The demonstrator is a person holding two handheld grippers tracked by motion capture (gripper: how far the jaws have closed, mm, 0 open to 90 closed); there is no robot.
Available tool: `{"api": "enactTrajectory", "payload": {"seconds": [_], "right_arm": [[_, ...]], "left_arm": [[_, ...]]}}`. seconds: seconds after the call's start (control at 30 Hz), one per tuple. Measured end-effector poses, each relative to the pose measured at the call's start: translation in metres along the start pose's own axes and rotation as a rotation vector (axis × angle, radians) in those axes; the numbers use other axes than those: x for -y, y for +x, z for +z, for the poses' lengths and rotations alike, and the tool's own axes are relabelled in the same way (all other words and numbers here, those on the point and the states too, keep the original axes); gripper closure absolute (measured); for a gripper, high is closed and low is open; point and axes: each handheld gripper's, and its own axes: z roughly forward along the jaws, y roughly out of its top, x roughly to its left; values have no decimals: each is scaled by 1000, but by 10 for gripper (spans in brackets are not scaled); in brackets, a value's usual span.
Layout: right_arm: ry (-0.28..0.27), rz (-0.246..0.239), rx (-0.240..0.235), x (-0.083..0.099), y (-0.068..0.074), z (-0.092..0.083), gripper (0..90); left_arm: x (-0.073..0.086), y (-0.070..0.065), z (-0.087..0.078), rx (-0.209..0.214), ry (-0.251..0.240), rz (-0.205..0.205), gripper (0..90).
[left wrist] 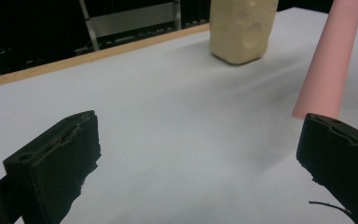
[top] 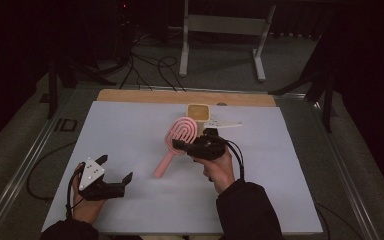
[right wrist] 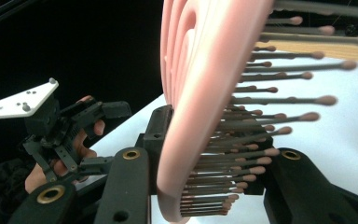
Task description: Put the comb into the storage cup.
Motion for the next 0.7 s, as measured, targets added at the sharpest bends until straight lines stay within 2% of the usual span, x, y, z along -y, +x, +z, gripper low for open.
{"api": "enactTrajectory", "payload": {"seconds": [0.2, 0.43, 0.7], "right_arm": [[-7, -4, 3, -4, -1, -2, 634], [-13, 18, 3, -8, -4, -3, 634], [-31, 31, 9, -17, -7, -7, 634]], "left_arm": [[4, -2, 3, -14, 11, 6, 1], [5, 0, 2, -36, -5, -12, 2], [7, -1, 4, -44, -3, -13, 2]]}}
